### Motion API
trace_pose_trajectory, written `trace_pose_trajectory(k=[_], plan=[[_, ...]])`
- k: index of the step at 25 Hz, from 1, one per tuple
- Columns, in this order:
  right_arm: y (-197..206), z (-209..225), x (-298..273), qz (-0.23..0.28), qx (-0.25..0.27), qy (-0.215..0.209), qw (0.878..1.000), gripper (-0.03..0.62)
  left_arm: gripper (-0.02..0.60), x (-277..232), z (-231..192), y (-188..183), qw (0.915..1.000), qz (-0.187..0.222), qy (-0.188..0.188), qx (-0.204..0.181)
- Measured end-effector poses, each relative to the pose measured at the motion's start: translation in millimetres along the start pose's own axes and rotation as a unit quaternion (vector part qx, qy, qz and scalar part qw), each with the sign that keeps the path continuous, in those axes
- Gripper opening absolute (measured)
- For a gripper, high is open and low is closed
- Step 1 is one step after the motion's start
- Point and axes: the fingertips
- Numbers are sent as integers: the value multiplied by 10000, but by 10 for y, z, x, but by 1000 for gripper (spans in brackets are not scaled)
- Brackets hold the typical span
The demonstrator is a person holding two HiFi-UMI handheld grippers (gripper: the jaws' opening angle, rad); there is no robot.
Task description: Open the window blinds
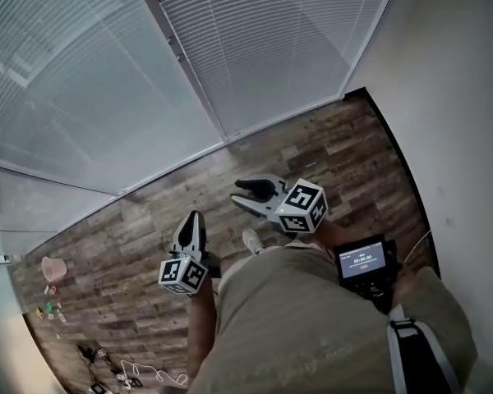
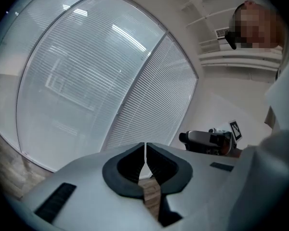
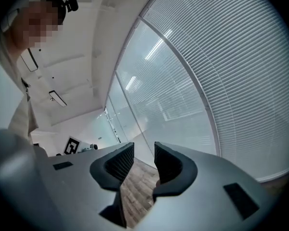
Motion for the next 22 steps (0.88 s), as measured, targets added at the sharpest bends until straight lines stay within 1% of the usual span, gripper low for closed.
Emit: trace_pose_trajectory(k=[2, 6, 7, 9, 11, 12, 15, 19, 20, 22], plan=[[-27, 58, -110, -14, -13, 209, 9998, 120, 26, 0, -111, -60, 10000, -5, 19, 43], [-127, 328, -85, 121, -172, 878, 9959, 120, 26, -53, -116, -130, 9999, -52, 110, 20], [-129, 398, -116, 163, -170, 1012, 9946, 118, 26, -74, -164, -140, 9999, -57, 131, -4], [-101, 474, -314, 203, -147, 1198, 9925, 118, 26, -86, -388, -178, 9999, -81, 150, -17], [-44, 471, -508, 158, -150, 1233, 9921, 120, 26, -73, -568, -203, 9998, -120, 149, 28], [-16, 455, -552, 120, -155, 1201, 9926, 118, 26, -61, -582, -205, 9998, -126, 159, 73], [18, 413, -584, 19, -146, 1116, 9936, 118, 22, -18, -488, -221, 9993, -104, 264, 228], [-21, 394, -589, -13, -53, 1105, 9939, 118, 15, 16, -414, -250, 9985, -112, 354, 403], [-20, 432, -585, -23, -58, 1121, 9937, 118, 15, 8, -397, -253, 9979, -136, 375, 512], [1, 583, -565, -79, -111, 1154, 9932, 118, 14, -53, -351, -253, 9951, -179, 427, 873]])
Point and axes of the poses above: the fingertips, and each gripper's own axes: x backward along the fingers, z to its right, y out of its underside, and after that the axes turned 4 degrees about y, right-handed
